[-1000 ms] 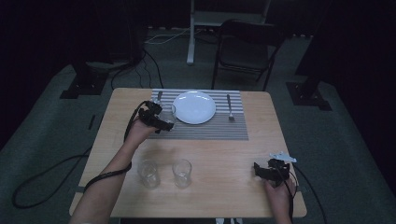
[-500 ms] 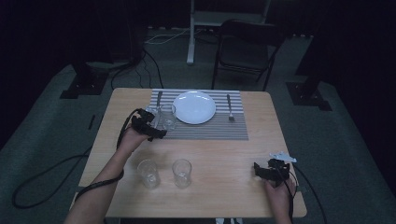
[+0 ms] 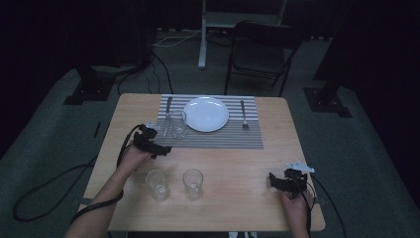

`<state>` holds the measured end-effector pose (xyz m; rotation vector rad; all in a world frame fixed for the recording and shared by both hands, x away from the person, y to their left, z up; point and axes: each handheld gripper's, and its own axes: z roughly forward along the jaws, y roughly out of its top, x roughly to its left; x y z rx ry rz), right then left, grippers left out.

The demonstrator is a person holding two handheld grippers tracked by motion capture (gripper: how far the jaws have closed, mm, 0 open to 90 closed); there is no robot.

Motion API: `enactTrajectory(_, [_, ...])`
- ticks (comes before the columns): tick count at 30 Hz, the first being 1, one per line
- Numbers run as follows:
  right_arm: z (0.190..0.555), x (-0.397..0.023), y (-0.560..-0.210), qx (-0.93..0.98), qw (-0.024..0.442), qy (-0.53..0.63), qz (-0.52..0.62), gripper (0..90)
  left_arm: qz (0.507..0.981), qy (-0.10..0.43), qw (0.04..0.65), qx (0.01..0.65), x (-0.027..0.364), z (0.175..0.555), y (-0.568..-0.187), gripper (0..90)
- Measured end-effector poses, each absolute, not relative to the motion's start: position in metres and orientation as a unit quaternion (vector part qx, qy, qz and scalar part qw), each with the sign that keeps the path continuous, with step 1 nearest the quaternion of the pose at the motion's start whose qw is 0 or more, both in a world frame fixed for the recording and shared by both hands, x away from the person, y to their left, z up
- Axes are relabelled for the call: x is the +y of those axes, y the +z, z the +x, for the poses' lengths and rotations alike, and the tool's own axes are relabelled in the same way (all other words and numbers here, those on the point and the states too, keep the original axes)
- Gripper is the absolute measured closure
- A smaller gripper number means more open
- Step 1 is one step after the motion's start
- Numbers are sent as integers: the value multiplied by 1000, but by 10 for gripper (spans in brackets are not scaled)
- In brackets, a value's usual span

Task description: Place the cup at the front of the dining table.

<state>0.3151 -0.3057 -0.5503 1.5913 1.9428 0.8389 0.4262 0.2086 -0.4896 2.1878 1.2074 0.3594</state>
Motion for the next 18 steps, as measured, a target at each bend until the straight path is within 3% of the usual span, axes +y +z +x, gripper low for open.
enactTrajectory(4, [315, -306, -550, 712, 244, 307, 583, 125, 825, 156, 291, 459, 216, 422, -496, 1])
enactTrajectory(18, [315, -306, -550, 712, 244, 307, 583, 124, 814, 155, 294, 477, 242, 403, -515, 1])
